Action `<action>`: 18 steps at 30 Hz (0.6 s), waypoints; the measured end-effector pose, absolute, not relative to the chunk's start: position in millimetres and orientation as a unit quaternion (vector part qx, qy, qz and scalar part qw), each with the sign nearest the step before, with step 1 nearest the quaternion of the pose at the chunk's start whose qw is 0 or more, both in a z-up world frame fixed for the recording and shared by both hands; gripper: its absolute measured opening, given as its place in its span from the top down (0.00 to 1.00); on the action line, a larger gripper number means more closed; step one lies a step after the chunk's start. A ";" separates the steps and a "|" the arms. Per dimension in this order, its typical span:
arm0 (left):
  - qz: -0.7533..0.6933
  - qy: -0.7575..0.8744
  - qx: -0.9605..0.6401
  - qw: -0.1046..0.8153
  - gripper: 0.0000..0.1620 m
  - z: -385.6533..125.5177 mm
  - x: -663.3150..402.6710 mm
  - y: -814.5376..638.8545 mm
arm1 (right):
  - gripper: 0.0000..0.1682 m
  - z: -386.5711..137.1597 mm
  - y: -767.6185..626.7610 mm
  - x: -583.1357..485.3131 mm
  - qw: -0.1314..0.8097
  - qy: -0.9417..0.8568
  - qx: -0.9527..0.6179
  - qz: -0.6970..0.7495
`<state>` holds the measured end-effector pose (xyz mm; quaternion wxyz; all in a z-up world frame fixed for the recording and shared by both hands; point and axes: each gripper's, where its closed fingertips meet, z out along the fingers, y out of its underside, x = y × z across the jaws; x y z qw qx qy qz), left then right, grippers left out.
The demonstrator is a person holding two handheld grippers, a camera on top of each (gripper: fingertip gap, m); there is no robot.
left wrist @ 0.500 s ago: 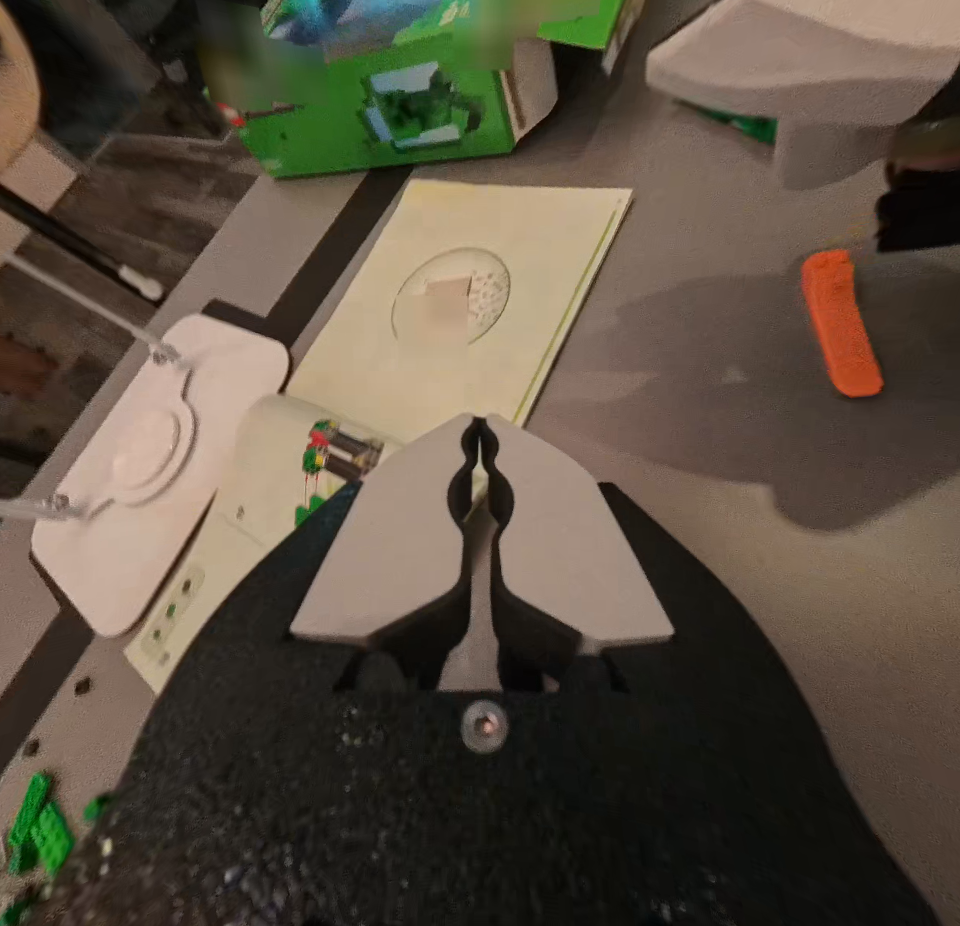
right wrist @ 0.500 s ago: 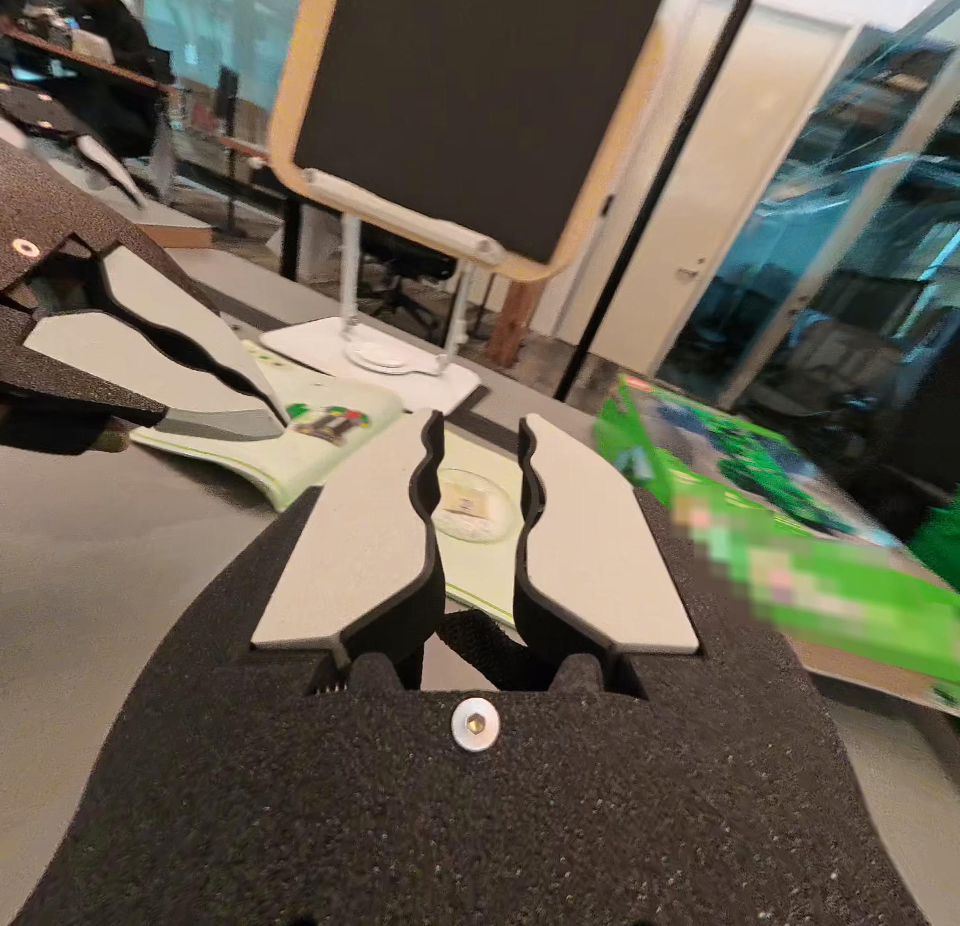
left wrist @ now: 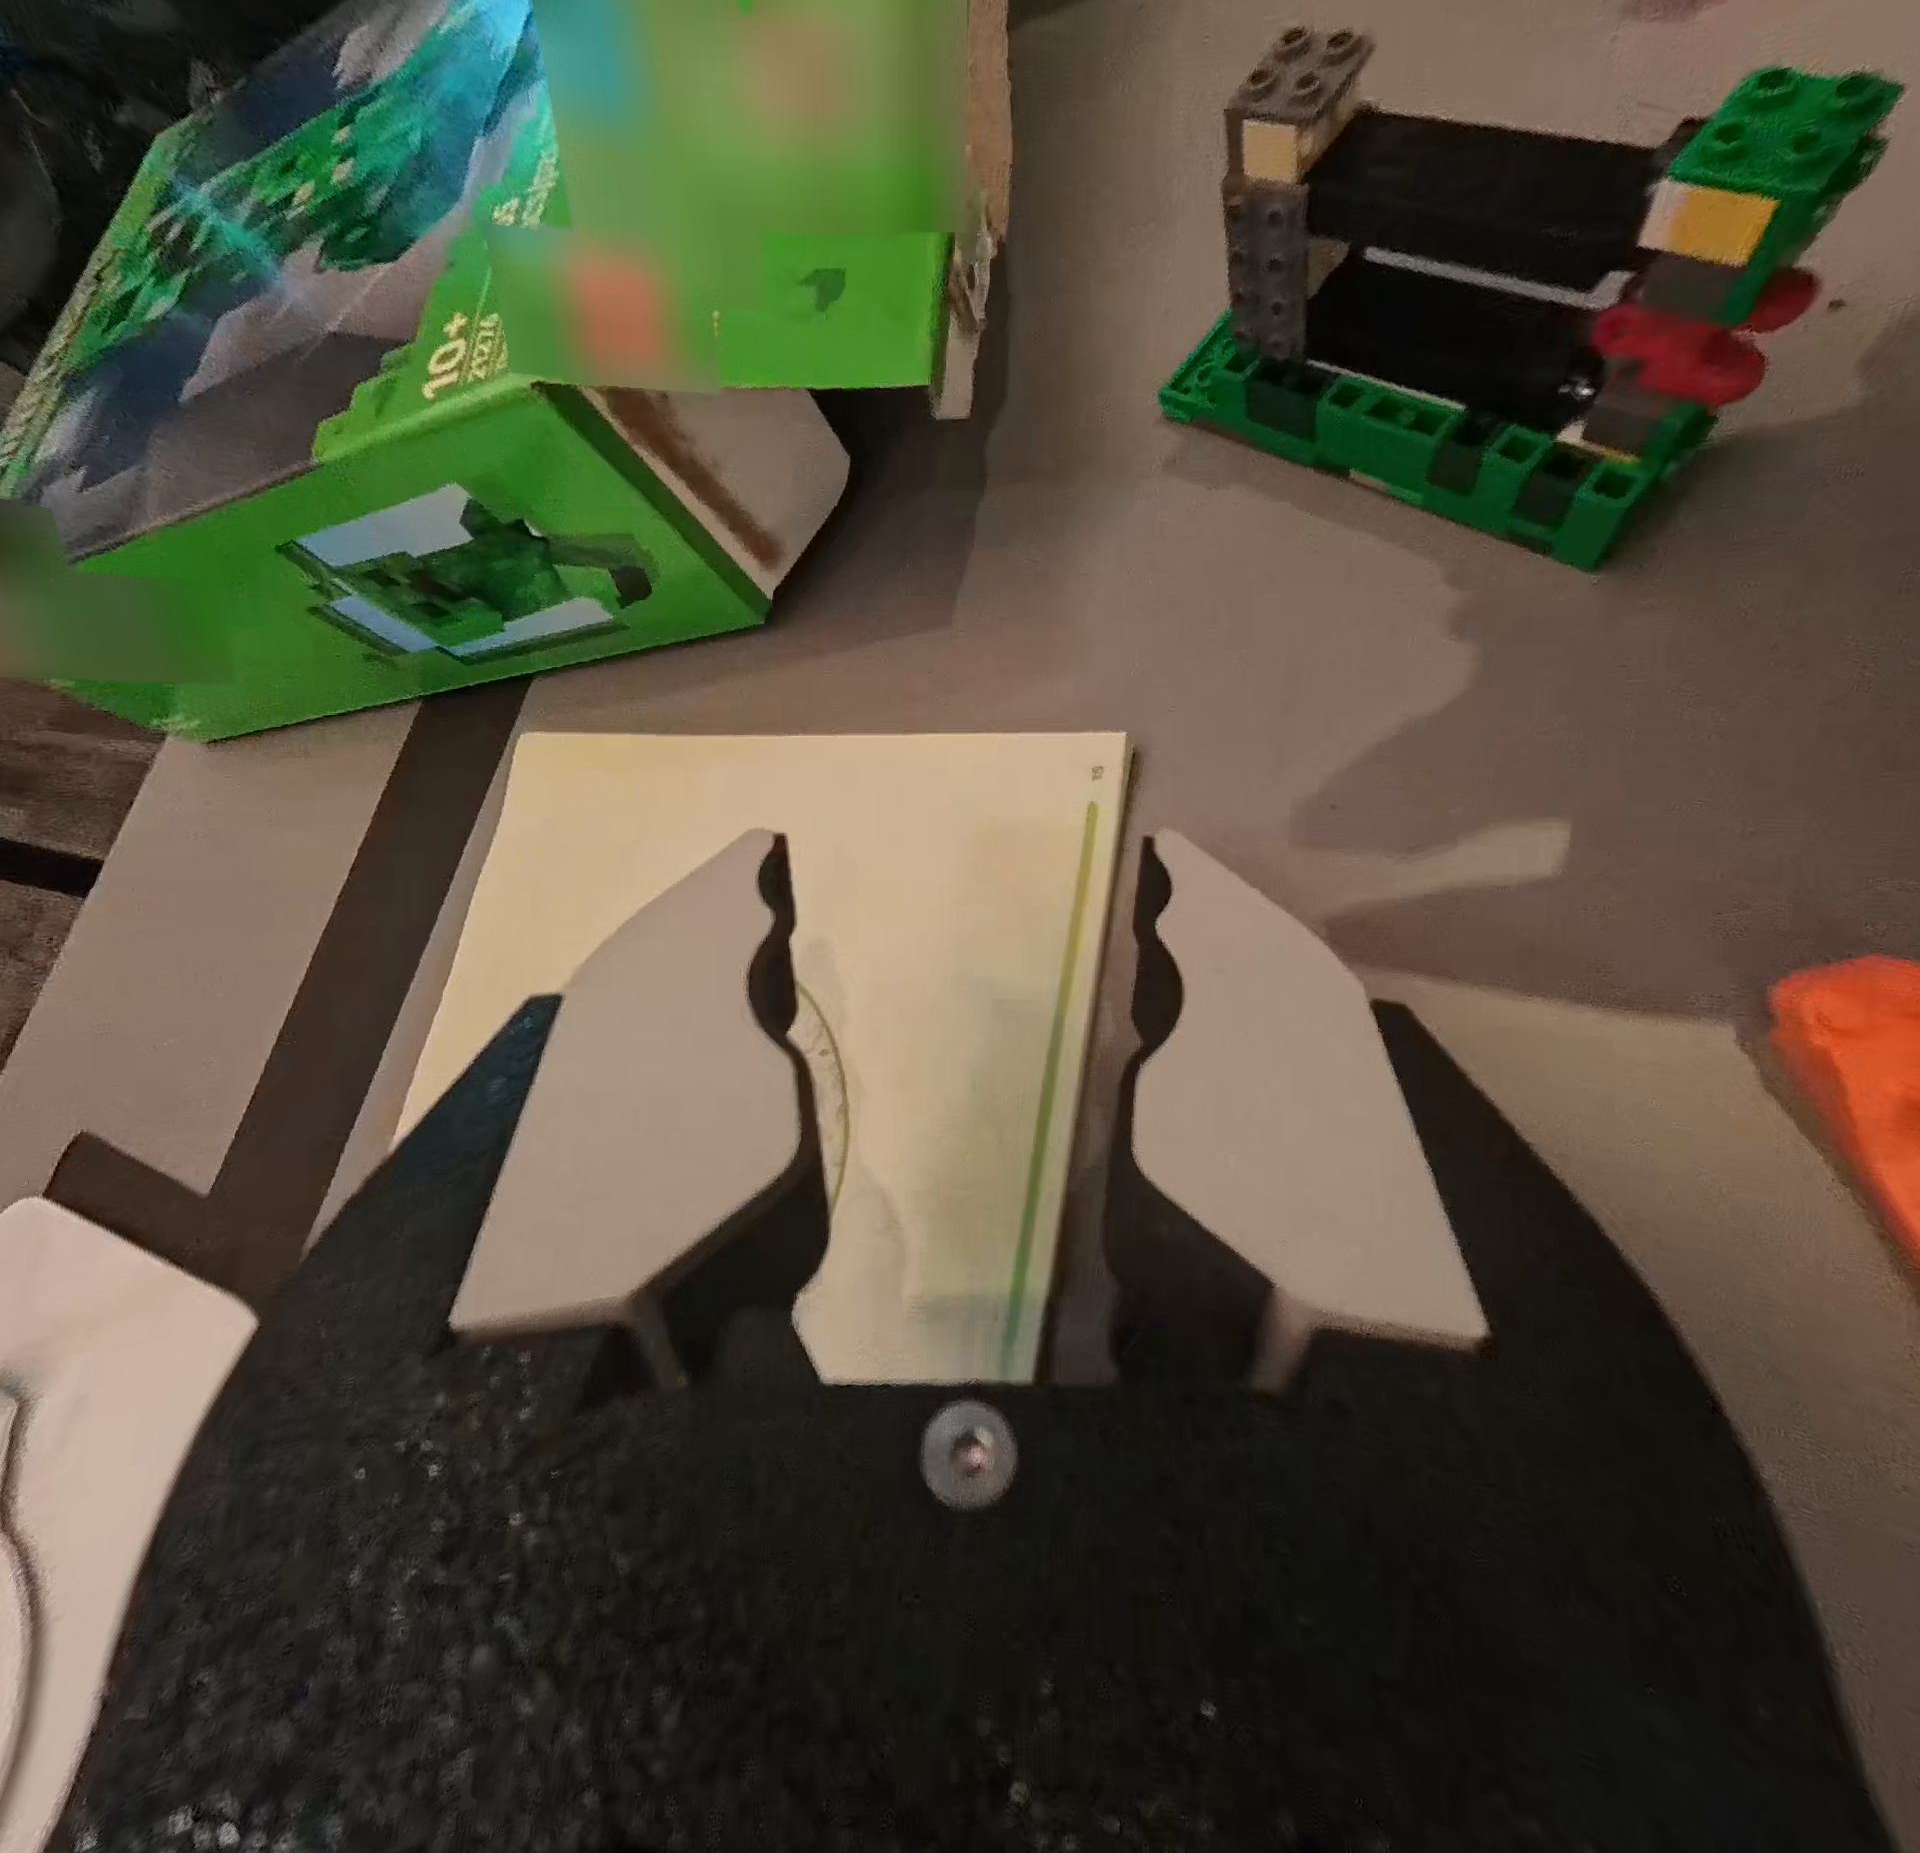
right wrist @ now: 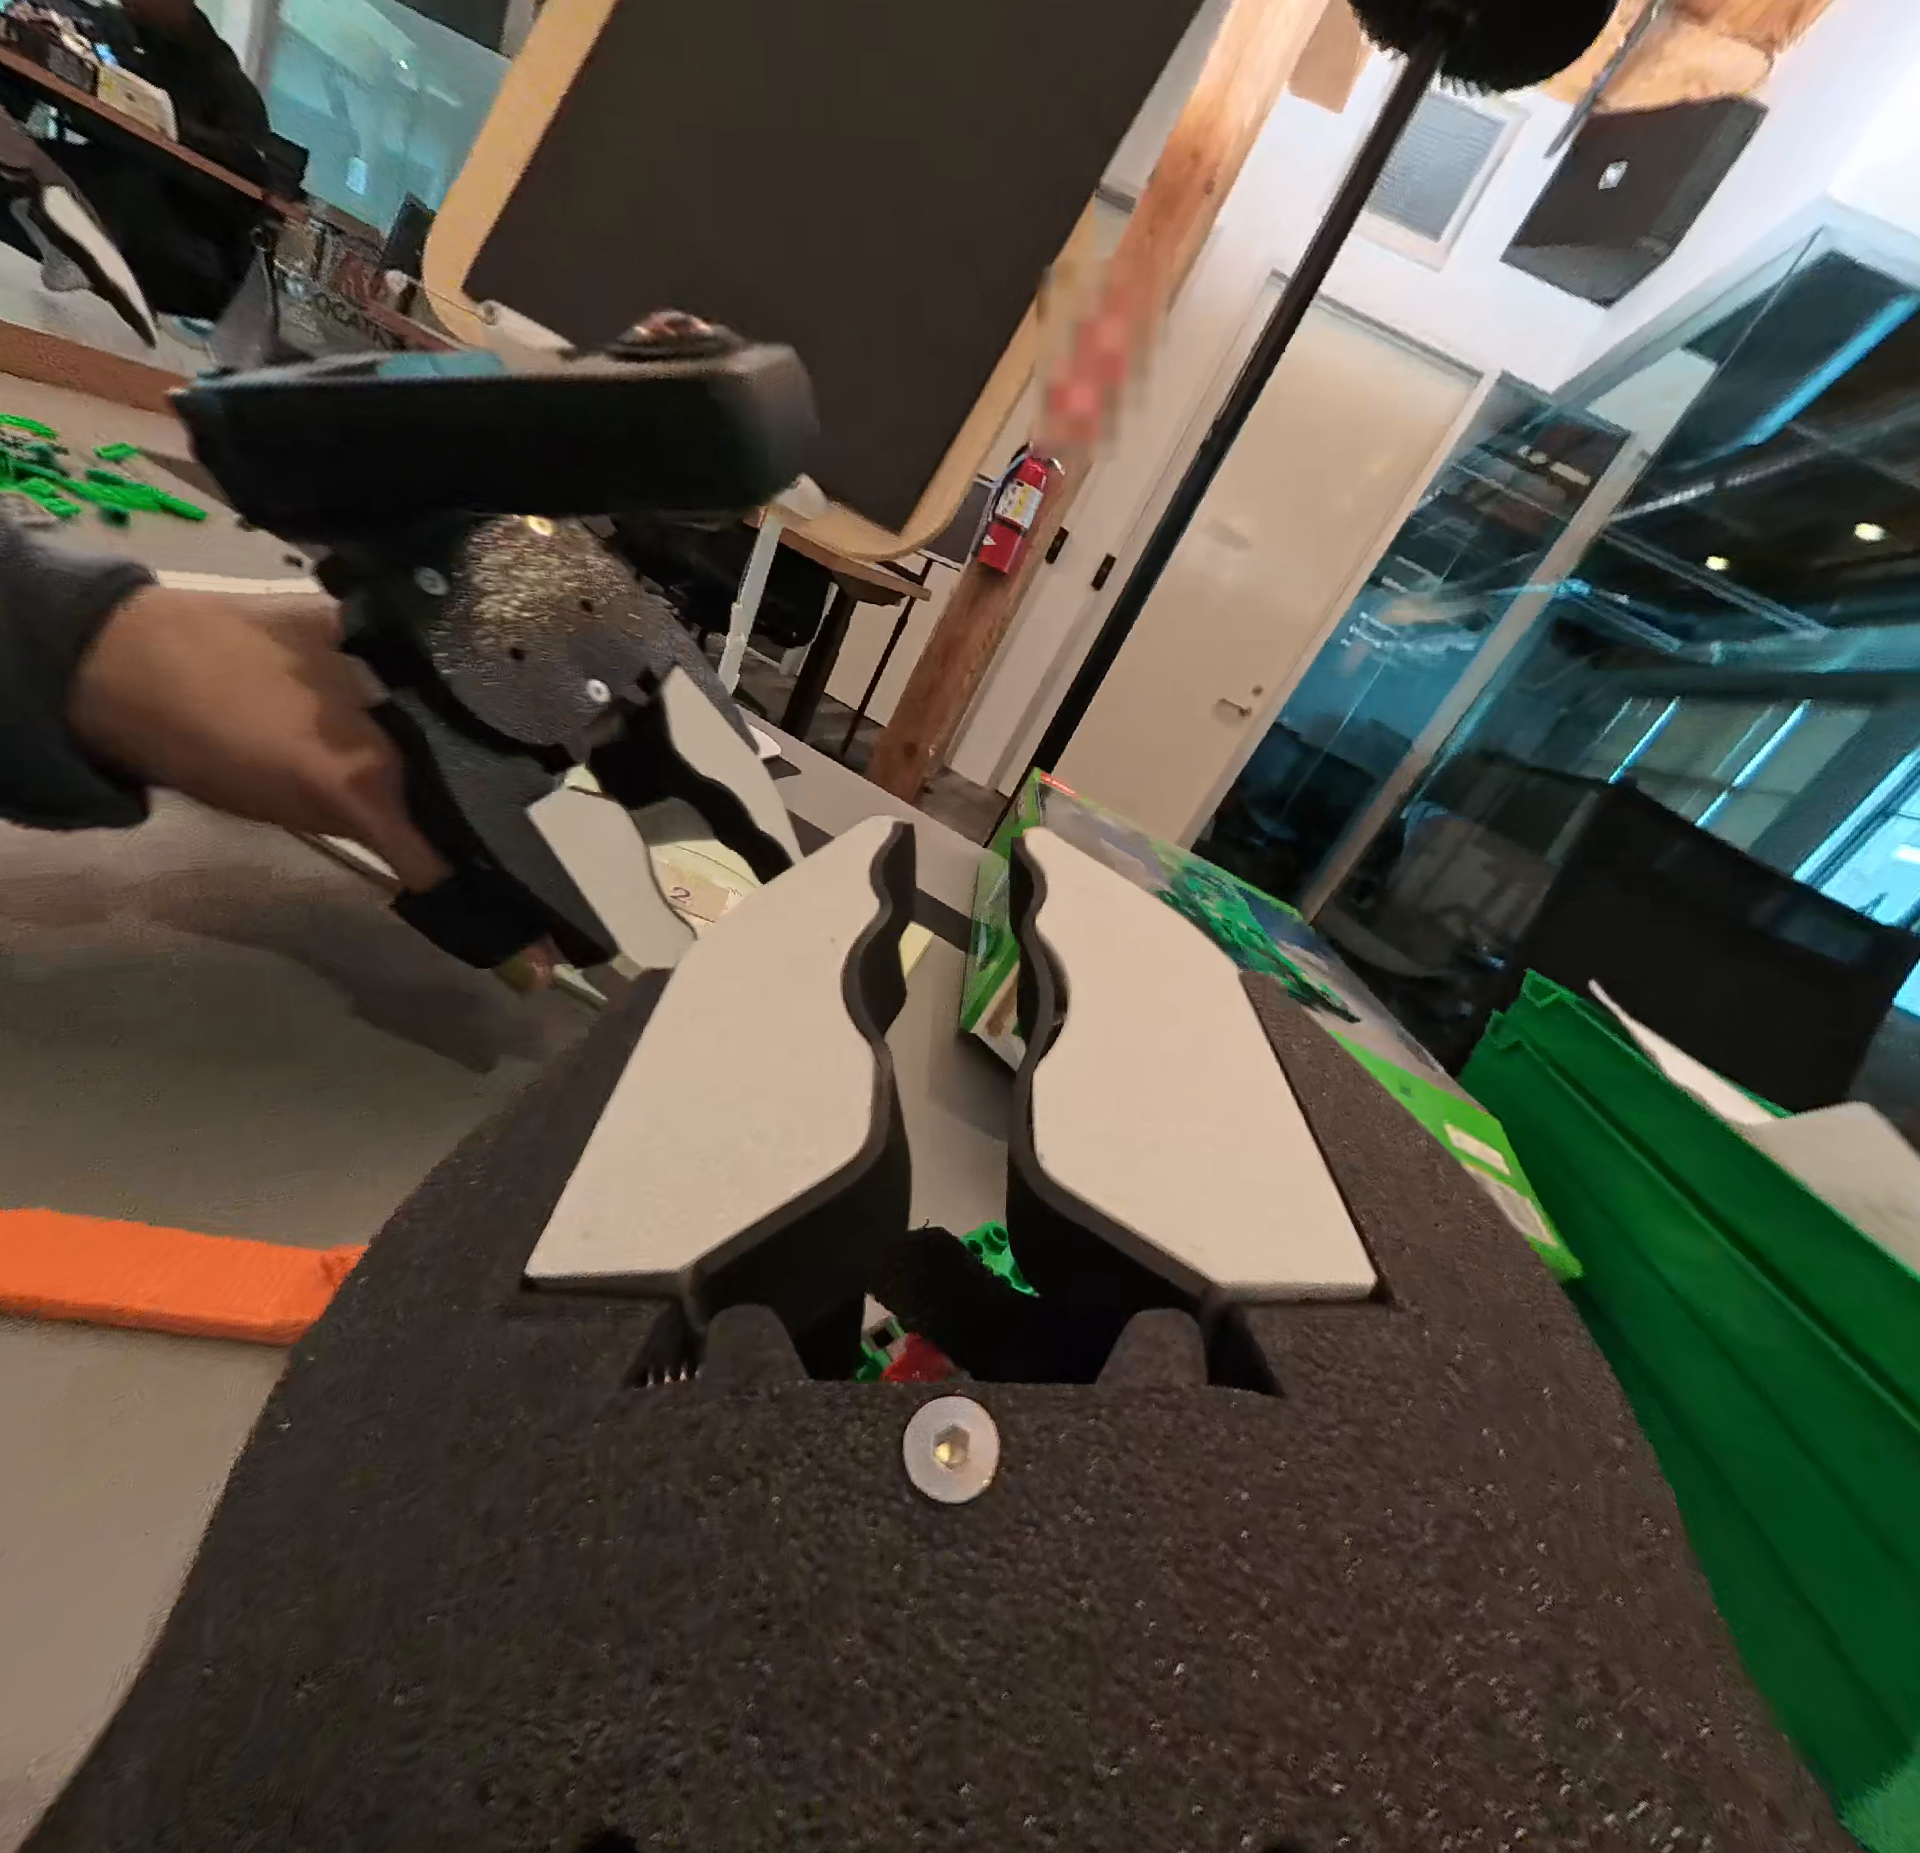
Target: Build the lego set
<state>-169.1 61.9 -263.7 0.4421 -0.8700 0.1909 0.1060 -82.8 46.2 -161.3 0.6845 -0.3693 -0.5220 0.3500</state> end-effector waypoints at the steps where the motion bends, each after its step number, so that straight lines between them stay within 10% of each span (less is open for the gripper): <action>1: 0.095 0.189 -0.873 0.439 0.61 -265.5 -169.6 64.4 | 0.92 -161.8 46.0 -82.4 0.689 -0.524 -0.364 0.345; 18: 0.005 0.198 -0.901 0.385 0.61 -283.5 -175.7 68.3 | 0.93 -174.3 54.2 -89.7 0.665 -0.530 -0.400 0.343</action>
